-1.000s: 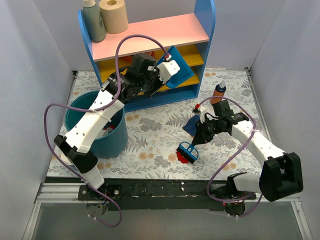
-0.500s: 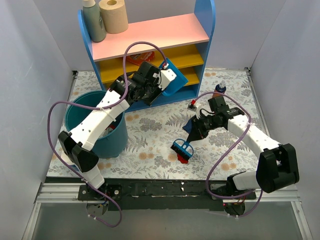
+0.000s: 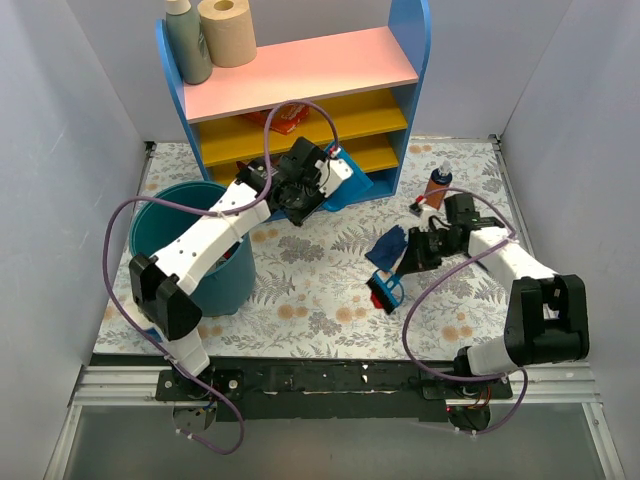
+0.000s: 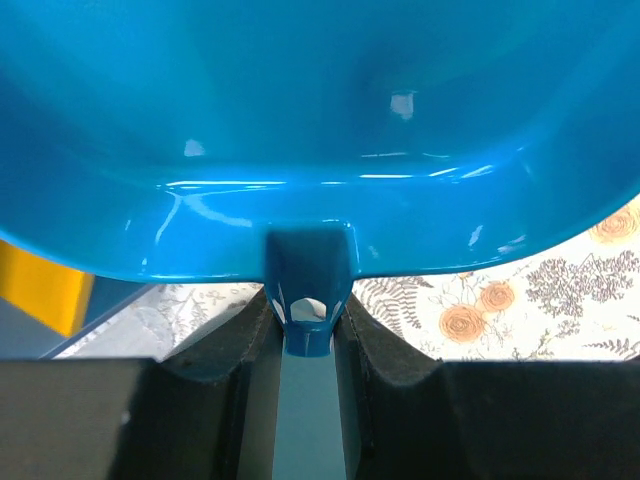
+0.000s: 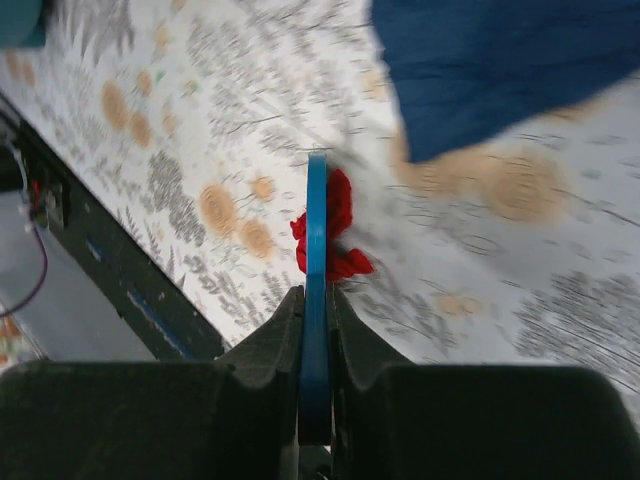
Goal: Sweep away the paper scraps from the table
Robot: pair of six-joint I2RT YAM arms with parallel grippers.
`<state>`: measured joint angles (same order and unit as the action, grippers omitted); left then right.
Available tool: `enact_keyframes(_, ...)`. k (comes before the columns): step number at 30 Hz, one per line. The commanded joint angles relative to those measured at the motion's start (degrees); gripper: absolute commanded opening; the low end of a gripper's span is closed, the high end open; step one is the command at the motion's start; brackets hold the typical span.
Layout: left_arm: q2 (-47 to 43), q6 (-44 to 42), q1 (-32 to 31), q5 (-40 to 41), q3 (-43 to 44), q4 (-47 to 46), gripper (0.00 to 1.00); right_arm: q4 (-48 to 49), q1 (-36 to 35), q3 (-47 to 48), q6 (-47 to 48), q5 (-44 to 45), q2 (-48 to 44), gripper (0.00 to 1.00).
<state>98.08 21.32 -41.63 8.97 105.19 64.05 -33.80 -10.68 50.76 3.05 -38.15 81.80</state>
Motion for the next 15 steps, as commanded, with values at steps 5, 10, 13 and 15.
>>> enact_keyframes(5, 5.4, 0.1, 0.0, -7.2, -7.9, 5.3, 0.0, -2.3, 7.7, 2.6, 1.2, 0.5, -2.8, 0.01)
enact_keyframes(10, 11.2, -1.4, -1.1, -7.6, -13.2, 4.5, 0.0, -5.0, 7.7, 0.0, 1.9, 0.5, -8.3, 0.01)
enact_keyframes(13, 12.9, -1.5, -1.1, -8.3, -13.4, 2.7, 0.0, -7.4, 7.6, 0.6, 3.3, 1.1, -10.9, 0.01)
enact_keyframes(15, 14.1, -1.4, -1.1, -8.9, -13.9, 2.5, 0.0, -7.9, 7.8, 1.4, 3.7, 1.2, -11.9, 0.01)
